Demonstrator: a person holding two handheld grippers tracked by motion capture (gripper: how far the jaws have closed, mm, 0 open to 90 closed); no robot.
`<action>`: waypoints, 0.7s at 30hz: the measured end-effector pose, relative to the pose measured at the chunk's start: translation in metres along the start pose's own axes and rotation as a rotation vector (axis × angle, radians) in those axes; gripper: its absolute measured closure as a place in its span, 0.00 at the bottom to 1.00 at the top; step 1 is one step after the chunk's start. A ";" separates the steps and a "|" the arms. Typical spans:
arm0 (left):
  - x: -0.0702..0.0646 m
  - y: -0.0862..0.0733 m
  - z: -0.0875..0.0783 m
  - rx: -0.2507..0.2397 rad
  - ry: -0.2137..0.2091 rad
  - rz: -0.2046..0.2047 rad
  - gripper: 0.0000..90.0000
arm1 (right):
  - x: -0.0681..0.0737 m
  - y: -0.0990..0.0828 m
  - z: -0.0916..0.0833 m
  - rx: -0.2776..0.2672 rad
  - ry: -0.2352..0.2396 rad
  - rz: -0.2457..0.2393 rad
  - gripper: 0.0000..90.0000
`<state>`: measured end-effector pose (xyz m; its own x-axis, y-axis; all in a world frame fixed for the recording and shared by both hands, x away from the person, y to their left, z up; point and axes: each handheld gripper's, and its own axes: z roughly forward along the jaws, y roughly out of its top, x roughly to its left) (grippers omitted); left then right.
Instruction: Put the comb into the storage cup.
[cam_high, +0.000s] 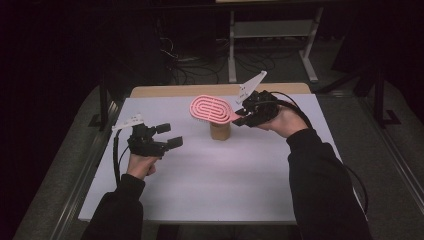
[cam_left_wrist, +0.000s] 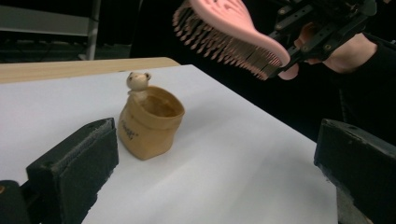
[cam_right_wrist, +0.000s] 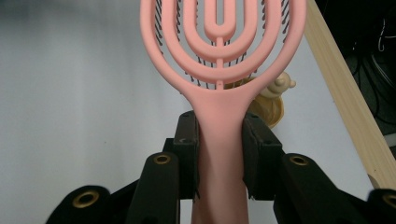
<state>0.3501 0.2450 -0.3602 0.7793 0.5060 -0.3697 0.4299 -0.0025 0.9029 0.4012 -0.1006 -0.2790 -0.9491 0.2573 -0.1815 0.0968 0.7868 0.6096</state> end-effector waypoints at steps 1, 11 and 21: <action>-0.001 0.002 0.002 0.002 -0.007 -0.002 0.00 | 0.000 0.001 0.000 -0.001 0.000 -0.001 0.76; -0.008 0.016 0.015 -0.004 -0.024 0.002 0.00 | 0.004 0.011 -0.001 -0.041 0.004 -0.020 0.76; -0.014 0.031 0.034 0.008 -0.029 -0.004 0.00 | 0.007 0.015 0.009 -0.034 0.015 -0.030 0.76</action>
<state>0.3678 0.2086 -0.3348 0.7904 0.4806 -0.3800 0.4371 -0.0076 0.8994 0.3985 -0.0821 -0.2780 -0.9559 0.2250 -0.1887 0.0579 0.7745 0.6299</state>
